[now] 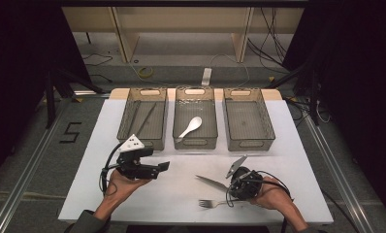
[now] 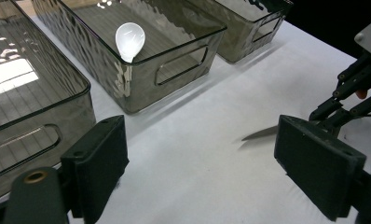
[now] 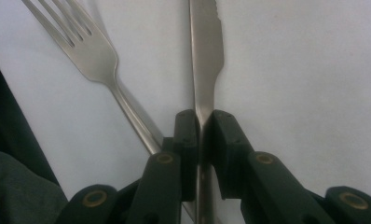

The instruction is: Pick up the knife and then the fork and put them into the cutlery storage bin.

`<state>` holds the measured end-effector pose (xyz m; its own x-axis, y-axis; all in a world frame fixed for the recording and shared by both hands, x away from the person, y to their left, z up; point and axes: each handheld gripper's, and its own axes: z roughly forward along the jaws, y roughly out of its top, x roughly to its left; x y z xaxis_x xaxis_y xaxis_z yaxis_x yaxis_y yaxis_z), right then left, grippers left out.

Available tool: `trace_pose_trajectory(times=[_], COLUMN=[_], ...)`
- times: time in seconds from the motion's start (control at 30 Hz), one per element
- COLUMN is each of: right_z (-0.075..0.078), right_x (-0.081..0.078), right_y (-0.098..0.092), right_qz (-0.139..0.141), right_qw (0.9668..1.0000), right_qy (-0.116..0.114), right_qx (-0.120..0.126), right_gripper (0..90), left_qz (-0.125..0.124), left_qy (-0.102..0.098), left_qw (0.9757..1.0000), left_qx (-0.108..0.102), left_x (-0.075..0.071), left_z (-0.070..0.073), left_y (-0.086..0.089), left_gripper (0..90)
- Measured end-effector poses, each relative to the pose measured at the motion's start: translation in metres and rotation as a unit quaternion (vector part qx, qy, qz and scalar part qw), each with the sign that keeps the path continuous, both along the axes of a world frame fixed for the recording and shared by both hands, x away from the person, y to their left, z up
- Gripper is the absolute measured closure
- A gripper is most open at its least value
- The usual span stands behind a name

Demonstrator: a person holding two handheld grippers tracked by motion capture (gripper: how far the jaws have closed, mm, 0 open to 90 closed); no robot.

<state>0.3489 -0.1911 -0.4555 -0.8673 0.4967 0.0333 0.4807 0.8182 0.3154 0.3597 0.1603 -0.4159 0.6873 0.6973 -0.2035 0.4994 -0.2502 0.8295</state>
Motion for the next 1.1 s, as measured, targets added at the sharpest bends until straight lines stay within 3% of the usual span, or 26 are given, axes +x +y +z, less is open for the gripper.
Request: trace_pose_trajectory(times=[0.3, 0.57, 0.7, 0.93, 1.1], right_z=[0.015, 0.031, 0.043, 0.065, 0.085], right_x=[0.005, 0.009, 0.016, 0.044, 0.069], right_y=[-0.016, -0.024, -0.029, -0.04, -0.048], right_qz=[-0.021, -0.031, -0.049, -0.078, -0.107], right_qw=[0.9987, 0.9956, 0.9926, 0.9861, 0.9806], right_qy=[-0.005, -0.012, -0.033, -0.05, -0.069], right_qx=[0.047, 0.087, 0.106, 0.137, 0.149], right_gripper=[81.5, 81.6, 81.6, 81.6, 81.6], left_qz=[0.005, 0.01, 0.011, 0.016, 0.016], left_qy=[-0.003, -0.006, -0.013, -0.024, -0.027], left_qw=[1.0, 0.9998, 0.9997, 0.9992, 0.9992], left_qx=[-0.003, -0.013, -0.016, -0.028, -0.025], left_x=[0.0, 0.0, -0.001, -0.001, -0.002], left_z=[0.0, 0.002, 0.003, 0.005, 0.006], left_y=[0.001, 0.004, 0.006, 0.009, 0.01], left_gripper=[16.7, 16.7, 16.7, 16.7, 16.7])
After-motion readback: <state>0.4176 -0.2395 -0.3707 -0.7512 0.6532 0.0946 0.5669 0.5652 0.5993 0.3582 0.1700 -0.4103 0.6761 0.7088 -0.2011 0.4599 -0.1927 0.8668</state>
